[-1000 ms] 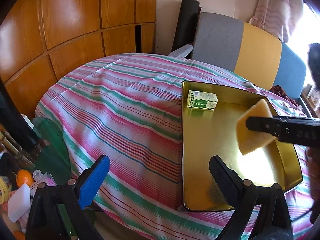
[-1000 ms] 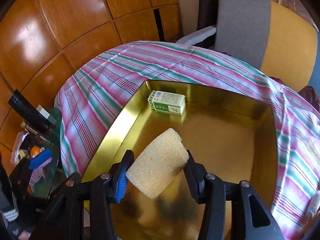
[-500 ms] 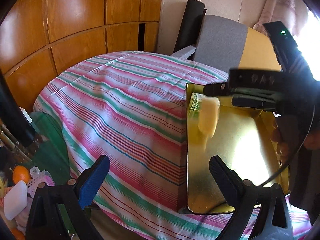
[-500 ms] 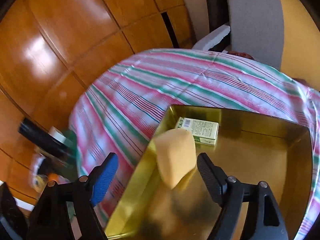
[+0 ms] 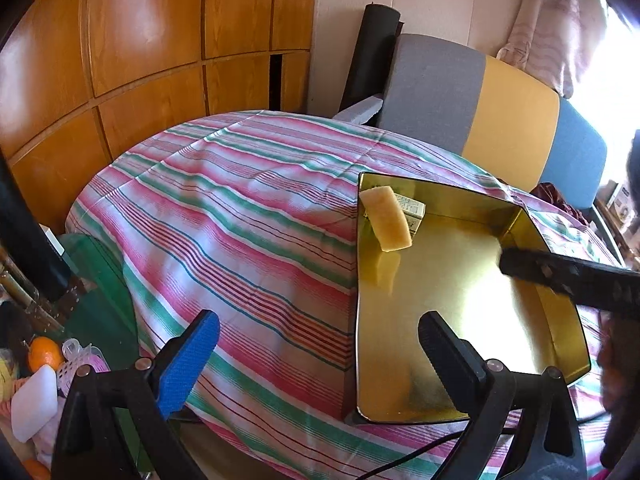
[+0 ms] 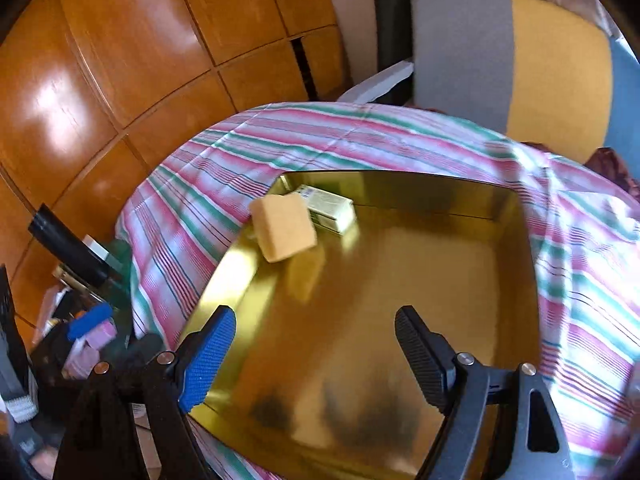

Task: Organize objects
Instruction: 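Carry the yellow sponge into the gold tray and release it with the right tool, then move the right tool back to the items and grasp the tall beige box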

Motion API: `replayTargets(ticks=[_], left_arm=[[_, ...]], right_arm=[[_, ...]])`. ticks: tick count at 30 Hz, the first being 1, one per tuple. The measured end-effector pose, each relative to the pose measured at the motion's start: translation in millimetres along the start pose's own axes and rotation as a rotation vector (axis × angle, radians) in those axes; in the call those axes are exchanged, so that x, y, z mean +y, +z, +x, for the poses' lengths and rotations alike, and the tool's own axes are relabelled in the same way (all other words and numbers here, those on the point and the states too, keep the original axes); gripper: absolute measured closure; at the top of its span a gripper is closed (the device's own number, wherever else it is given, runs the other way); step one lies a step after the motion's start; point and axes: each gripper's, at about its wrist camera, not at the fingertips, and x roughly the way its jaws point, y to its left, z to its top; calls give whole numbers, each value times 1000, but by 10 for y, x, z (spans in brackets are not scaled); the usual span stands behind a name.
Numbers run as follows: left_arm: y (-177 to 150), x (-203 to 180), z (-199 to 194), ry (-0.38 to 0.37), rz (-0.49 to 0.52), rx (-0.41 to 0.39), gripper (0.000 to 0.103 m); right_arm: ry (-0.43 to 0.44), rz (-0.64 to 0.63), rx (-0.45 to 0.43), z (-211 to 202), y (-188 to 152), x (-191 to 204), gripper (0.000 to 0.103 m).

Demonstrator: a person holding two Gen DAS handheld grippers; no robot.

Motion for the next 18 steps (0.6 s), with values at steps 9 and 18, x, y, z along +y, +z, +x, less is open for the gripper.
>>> replayTargets(ticks=[9,18], left_arm=[[-11,-169,-112,-6,50,-26,3],[-38,-433,-168,-45,117,-21,3]], right_arm=[[-92,13,-61,-527,-397,-226,19],[-198,139,-92,-1063,-803,-861,19]])
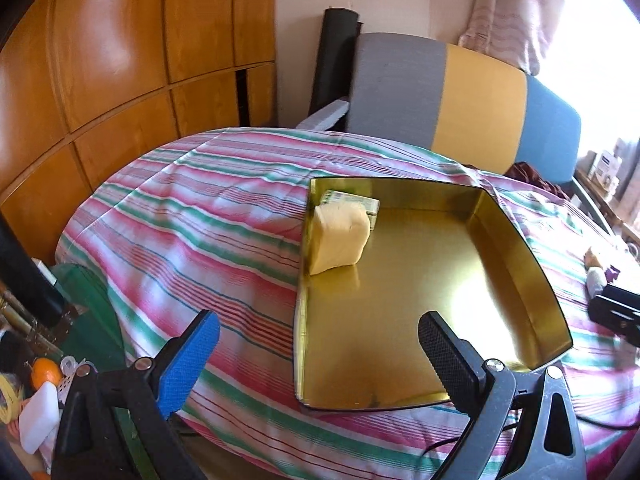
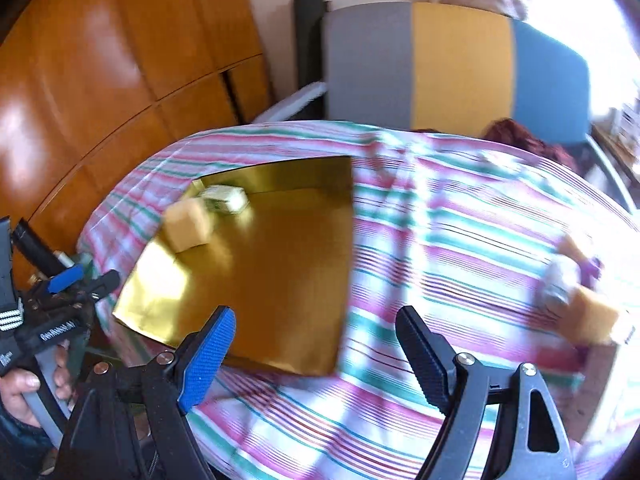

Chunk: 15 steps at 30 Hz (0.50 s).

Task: Organize objects
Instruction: 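Move the right tool back to the items and grasp the tall beige box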

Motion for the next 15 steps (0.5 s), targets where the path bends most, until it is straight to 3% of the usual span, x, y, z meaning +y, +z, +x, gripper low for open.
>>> replayTargets(ticks=[10,15], left_arm=[[119,-547,16,-106,97,-8,3],[188,-970,1,-174,174,-21,3]], right_arm=[[-277,213,-16,-742,-418,-1273,19],[-400,350,24,-1034,-636,-1890,19]])
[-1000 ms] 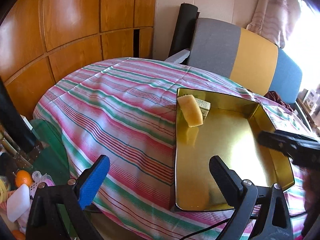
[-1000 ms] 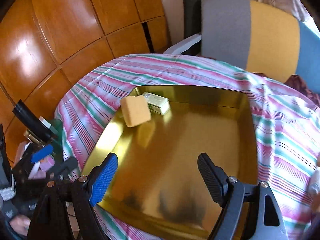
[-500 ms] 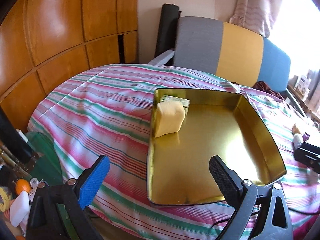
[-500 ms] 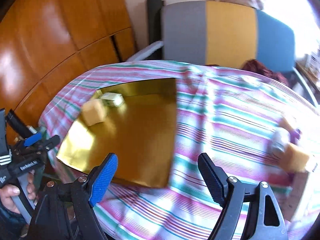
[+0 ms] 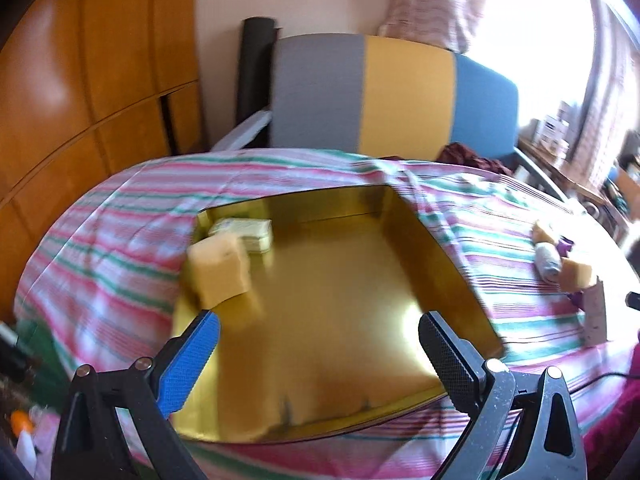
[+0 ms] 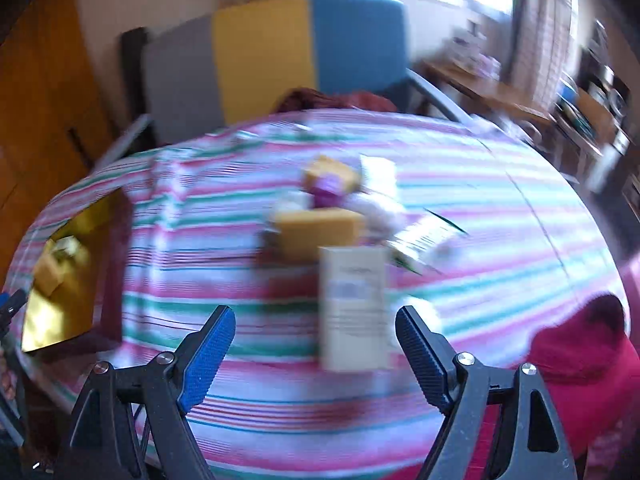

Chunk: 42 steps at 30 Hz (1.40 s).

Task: Organize objects
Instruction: 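Move the right tool back to the items and grasp the tall beige box, then lift the tall beige box with the right tool while the left tool grasps another yellow sponge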

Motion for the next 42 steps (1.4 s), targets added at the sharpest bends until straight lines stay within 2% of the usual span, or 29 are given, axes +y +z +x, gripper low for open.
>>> replayTargets(ticks=[5,8,12,15,17,20,21,24,30,38,42], left_arm=[[128,-430,45,-69,82,-8,3],[177,-664,45,-104,126,-14,3],[220,-975,71,-155,177,-6,3],[247,-1143,102,-186,192,3,3],[255,-1247,106,-203,208,9,3],[276,-1396,157,-229,237,16,3],[286,-1456,184,-239,250,21,4],[319,-1608,262,-287,291,45,16],[403,-2048,485,-404,364,94,36],[496,-2923,773,-517,510,114,34],[503,-3255,953,-515,568,135,30]], right_arm=[[-20,54,88,200,57,-288,19],[8,46,120,312,88,-252,19],[-18,27,166,524,107,-171,20],[-43,17,201,676,105,-164,31],[-56,8,220,741,99,-161,46],[-54,3,240,794,75,-182,53],[-48,3,234,764,73,-197,53],[-35,-7,197,598,56,-224,53],[27,67,77,184,-14,-421,53],[96,157,7,85,-14,-600,53],[123,188,-17,78,-36,-680,53]])
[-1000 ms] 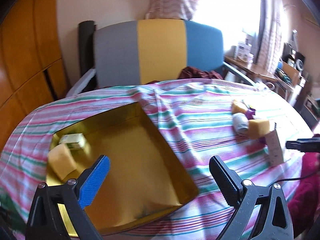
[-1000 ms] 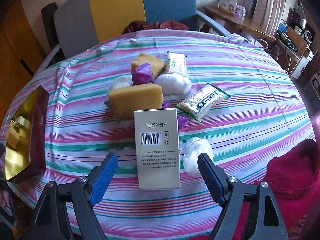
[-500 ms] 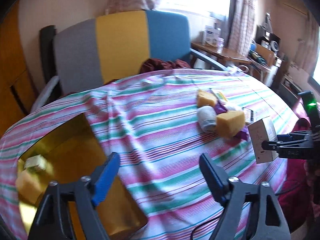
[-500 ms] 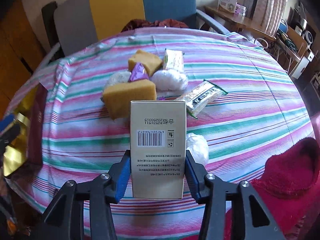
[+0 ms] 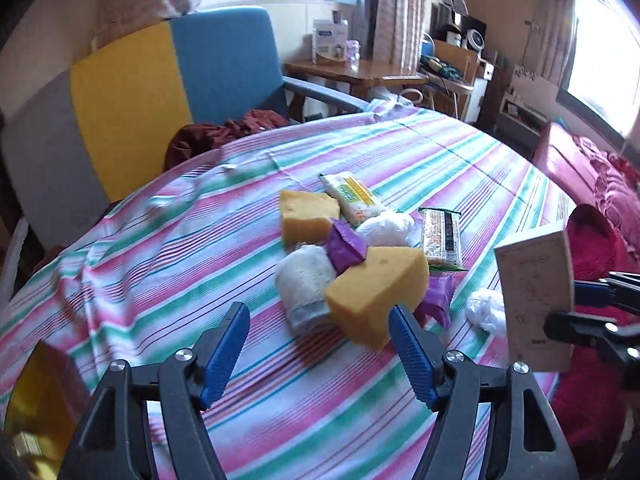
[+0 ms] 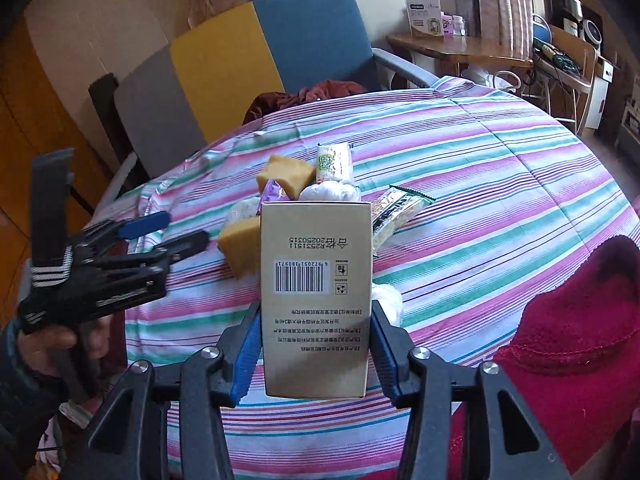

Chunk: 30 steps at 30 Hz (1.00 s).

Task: Organize objects
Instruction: 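Lift the tall beige box with the right tool while the left tool grasps another yellow sponge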

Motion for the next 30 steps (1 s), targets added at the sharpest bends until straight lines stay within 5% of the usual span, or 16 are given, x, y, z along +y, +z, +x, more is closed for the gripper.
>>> replayTargets(ticks=[9,10,15,20,24,30], left_arm=[[127,-281,583,-72,46,108,30],[77,-297,572,-110,35,123,39],[-285,-318,305,-189,14,125,39],[-504,-179,116,-149,-25,104,38],[-332,-17,165,-169,-120,93,37],[-82,-131,404,-181,-134,110,37]], right_arm=[[35,69,-3,90,-39,-188,53],[39,69,-8,85,-39,-191,53],[62,86,-16,81,-34,-225,53],[82,99,-14,86,-34,-247,53],[81,100,-14,78,-41,-251,53],[97,119,-13,83,-52,-277,53]])
